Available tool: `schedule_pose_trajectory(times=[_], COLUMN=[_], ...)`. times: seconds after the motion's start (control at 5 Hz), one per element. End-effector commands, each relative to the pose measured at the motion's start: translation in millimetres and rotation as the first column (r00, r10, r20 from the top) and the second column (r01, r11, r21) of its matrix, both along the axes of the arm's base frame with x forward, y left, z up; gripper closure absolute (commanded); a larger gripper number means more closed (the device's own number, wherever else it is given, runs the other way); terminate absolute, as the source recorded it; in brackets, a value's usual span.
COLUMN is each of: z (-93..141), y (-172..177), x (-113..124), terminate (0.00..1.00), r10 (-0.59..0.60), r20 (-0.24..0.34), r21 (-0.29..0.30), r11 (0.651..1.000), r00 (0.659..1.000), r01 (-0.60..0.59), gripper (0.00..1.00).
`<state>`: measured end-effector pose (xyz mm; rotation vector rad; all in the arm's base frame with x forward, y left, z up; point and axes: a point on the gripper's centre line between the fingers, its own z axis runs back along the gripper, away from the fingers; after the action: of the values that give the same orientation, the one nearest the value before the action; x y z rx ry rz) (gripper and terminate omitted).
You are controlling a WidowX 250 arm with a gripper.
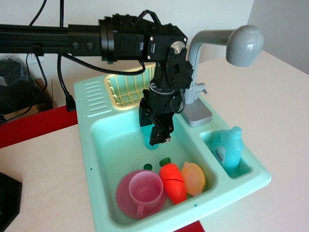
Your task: Put cup from sink to drying rack
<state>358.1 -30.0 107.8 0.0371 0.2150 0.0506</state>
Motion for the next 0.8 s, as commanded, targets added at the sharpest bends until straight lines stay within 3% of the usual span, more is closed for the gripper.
schedule_pose_trajectory(times=[0.0,0.4,0.6], z=[0.0,-9.3,-12.7], y=[0.0,-9.6,-10.3], x=[0.0,10.7,7.6], terminate=[0.0,0.0,0.0], r10=[0.0,-0.005,0.015], r20=[0.0,-0.015,0.03], r21=[0.0,-0.02,-0.011], r11=[1.0,1.0,1.0], r00=[1.0,1.0,0.999], r01=[0.0,0.005,-0.014], gripper=[0.0,0.0,1.0])
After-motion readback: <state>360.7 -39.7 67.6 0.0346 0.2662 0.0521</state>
